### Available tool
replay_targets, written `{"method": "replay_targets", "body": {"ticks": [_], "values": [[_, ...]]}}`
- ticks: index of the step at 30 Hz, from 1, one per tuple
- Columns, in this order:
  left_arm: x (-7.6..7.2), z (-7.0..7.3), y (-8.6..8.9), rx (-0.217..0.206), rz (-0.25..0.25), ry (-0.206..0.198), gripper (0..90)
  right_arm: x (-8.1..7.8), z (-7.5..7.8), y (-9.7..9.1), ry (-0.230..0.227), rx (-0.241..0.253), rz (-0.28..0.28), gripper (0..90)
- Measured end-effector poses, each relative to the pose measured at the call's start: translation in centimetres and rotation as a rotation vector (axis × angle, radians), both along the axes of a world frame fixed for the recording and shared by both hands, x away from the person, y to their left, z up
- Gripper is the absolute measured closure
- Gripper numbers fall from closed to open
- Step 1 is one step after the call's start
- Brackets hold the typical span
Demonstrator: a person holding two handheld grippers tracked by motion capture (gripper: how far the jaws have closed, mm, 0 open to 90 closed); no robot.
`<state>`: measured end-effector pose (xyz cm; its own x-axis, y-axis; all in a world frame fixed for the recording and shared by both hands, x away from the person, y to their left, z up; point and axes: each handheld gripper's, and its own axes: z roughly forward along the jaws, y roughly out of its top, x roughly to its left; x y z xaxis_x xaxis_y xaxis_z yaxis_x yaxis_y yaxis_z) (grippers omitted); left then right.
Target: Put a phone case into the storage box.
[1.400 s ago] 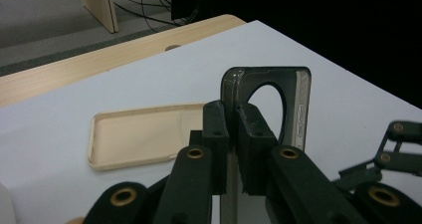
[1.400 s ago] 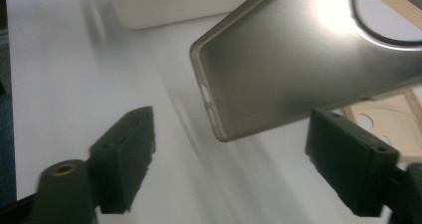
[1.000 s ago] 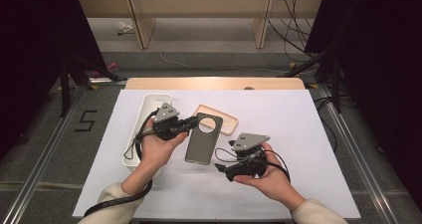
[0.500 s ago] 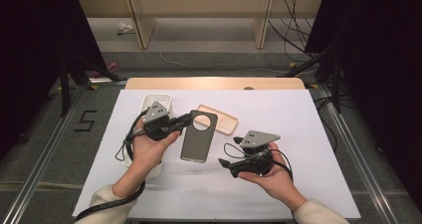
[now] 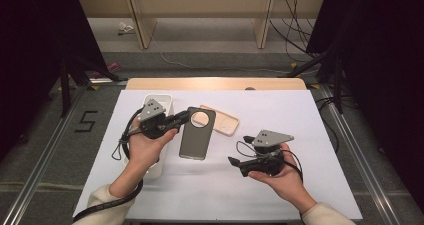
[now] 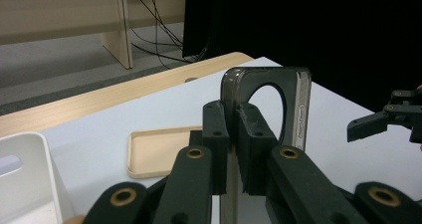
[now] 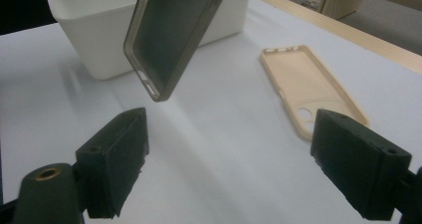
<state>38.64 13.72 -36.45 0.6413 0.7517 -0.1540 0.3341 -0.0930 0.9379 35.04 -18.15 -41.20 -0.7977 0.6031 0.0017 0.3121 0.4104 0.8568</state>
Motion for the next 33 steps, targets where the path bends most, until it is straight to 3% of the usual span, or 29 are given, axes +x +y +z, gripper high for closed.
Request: {"method": "replay_targets", "body": {"ticks": [15, 33], "values": [[0.1, 1.4, 1.5, -0.014, 0.042, -0.04, 83.4, -0.2, 0.1, -2.1, 0.002, 0.009, -0.044, 16.3], [0.5, 2.8, 4.0, -0.039, 0.069, -0.066, 83.4, -0.4, 0.0, -3.2, 0.003, 0.016, -0.07, 16.3]]}}
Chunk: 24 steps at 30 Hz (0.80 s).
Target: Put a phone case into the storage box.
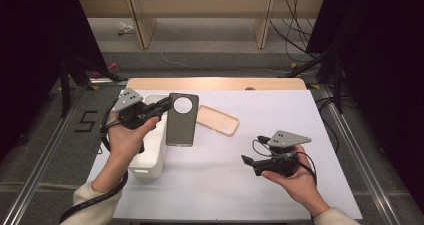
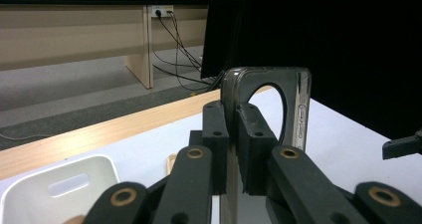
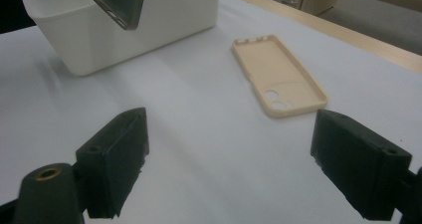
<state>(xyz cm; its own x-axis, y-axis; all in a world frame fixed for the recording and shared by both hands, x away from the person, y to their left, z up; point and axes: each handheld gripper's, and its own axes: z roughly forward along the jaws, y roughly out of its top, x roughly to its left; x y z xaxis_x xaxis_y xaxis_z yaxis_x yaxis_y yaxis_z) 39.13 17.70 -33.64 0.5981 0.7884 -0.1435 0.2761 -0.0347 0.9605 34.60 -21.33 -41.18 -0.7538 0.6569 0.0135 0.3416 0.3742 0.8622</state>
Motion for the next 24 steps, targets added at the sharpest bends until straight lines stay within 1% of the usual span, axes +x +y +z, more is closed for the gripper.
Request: {"method": "replay_targets", "body": {"ticks": [5, 7, 14, 24], "values": [[0.1, 0.4, 0.6, -0.002, -0.003, -0.008, 83.4, -0.1, 0.1, -0.4, -0.002, 0.001, -0.008, 16.3], [0.2, 0.5, 0.9, 0.003, 0.001, -0.012, 83.4, -0.1, 0.1, -0.5, -0.001, 0.002, -0.01, 16.4], [0.3, 1.0, 2.1, -0.002, 0.021, -0.024, 83.4, -0.1, 0.1, -0.7, -0.004, 0.003, -0.018, 16.4], [0.5, 1.3, 3.3, -0.011, 0.036, -0.024, 83.4, -0.1, 0.1, -0.8, -0.005, 0.006, -0.023, 16.4]]}}
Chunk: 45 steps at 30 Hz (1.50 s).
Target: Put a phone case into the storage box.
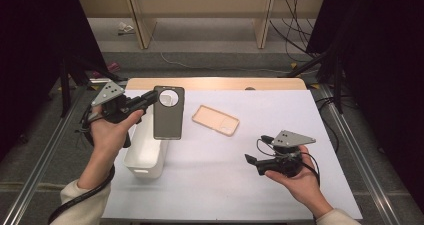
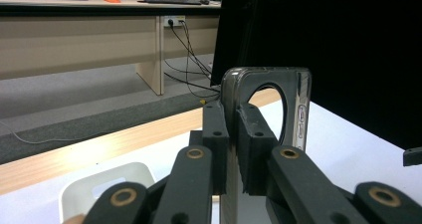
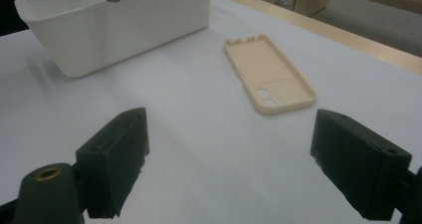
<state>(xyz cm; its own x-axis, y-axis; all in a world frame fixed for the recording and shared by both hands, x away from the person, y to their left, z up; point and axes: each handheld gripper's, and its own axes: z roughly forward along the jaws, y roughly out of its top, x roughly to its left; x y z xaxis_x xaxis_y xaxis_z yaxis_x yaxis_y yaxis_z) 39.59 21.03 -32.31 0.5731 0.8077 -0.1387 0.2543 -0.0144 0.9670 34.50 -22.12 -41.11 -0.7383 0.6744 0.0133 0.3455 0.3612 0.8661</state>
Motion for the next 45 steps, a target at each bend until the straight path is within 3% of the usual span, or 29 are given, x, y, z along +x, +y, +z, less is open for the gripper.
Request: {"method": "replay_targets", "body": {"ticks": [13, 17, 31, 45], "values": [[0.2, 0.3, 1.2, -0.004, 0.01, -0.007, 83.4, 0.0, 0.1, -0.1, -0.002, 0.003, -0.005, 16.4], [0.4, 0.3, 1.4, 0.012, 0.016, -0.016, 83.3, 0.0, 0.1, -0.1, -0.002, 0.004, -0.006, 16.4], [2.3, -0.1, 2.8, -0.008, 0.024, -0.018, 83.3, -0.2, 0.0, -0.4, 0.005, 0.017, -0.022, 16.4], [3.8, -0.1, 3.5, 0.039, 0.037, -0.024, 83.4, -0.2, 0.0, -0.7, 0.006, 0.02, -0.028, 16.4]]}}
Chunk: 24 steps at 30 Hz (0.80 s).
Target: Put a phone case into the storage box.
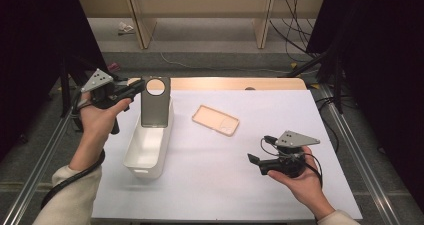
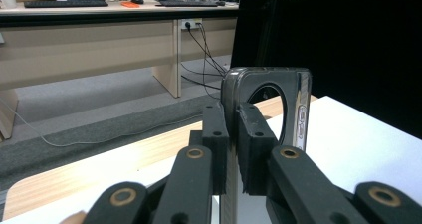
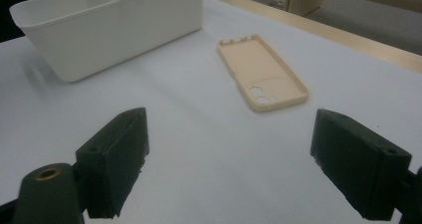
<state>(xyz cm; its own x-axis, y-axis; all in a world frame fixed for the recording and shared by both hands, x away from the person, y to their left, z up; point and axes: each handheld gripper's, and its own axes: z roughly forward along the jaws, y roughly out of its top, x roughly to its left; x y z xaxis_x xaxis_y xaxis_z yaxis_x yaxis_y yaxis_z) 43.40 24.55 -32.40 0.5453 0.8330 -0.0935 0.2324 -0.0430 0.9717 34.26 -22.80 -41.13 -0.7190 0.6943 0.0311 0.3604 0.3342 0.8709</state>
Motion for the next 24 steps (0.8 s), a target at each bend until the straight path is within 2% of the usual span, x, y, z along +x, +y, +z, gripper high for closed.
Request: {"method": "replay_targets", "body": {"ticks": [7, 24], "values": [[0.8, -0.1, 0.2, 0.028, -0.012, -0.007, 83.4, 0.0, 0.0, -0.1, 0.001, 0.0, -0.001, 16.4], [2.0, -0.7, 0.8, 0.033, 0.001, -0.001, 83.4, 0.0, 0.0, -0.1, 0.003, 0.003, -0.002, 16.4]]}}
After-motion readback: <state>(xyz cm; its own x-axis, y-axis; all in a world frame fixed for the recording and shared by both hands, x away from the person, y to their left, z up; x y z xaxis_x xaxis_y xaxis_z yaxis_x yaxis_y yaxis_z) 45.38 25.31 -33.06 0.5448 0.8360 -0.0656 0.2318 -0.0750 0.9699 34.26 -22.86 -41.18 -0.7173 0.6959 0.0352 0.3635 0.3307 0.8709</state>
